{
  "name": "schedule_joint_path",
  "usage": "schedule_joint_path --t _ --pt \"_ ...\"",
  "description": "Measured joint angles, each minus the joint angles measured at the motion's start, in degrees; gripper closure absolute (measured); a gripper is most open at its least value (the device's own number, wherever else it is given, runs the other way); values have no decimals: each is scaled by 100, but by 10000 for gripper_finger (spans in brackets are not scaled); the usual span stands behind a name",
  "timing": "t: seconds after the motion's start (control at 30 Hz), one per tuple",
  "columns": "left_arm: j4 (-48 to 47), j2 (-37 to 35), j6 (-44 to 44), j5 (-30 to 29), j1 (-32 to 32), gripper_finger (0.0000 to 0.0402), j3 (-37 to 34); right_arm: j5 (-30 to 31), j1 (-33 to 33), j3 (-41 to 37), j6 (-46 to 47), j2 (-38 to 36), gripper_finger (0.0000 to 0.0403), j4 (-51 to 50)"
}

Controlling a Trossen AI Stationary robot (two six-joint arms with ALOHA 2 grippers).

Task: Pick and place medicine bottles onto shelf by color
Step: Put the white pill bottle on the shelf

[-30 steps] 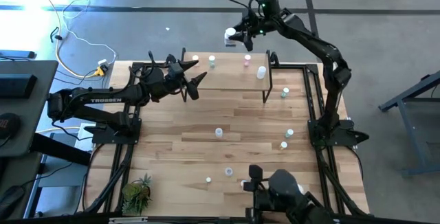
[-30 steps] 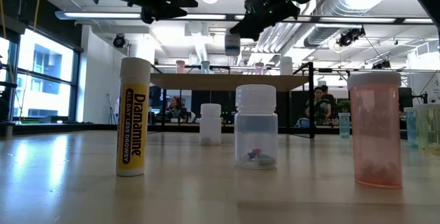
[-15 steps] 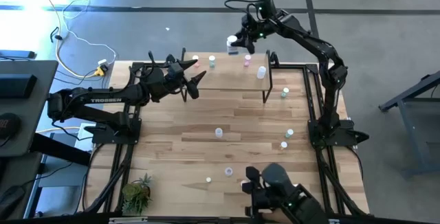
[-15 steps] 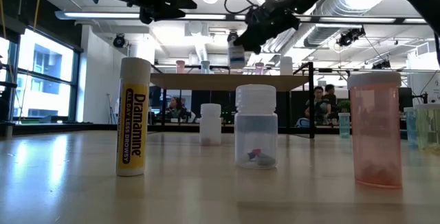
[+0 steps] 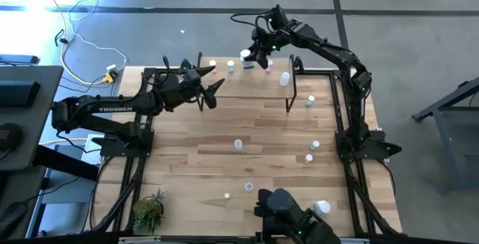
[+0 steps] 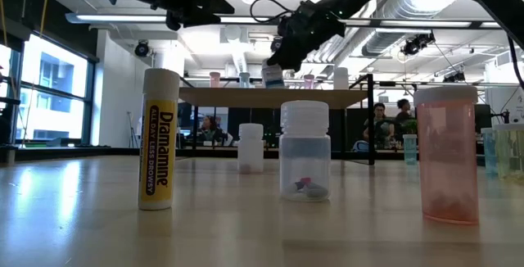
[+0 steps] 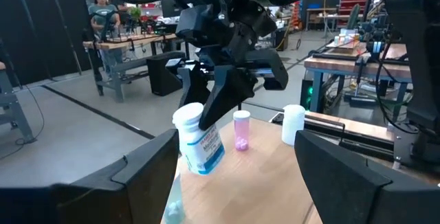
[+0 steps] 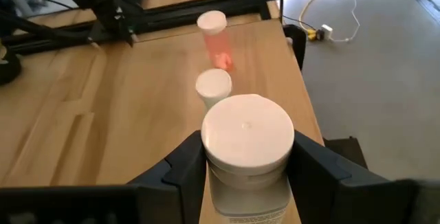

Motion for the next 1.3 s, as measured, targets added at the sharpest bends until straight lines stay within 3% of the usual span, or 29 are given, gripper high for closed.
schedule_joint_path --t 0.2,0.53,1.03,1.3 --pt "-12 -2 9 2 -2 122 0 540 91 0 -50 26 251 -142" --pt "-14 -2 15 2 -2 122 0 601 96 7 -286 22 249 -303" --pt "-14 -2 -42 3 -1 122 0 654 96 7 -260 28 172 -426" --pt "-14 -2 -42 2 -2 122 0 664 80 7 -135 -71 163 -575"
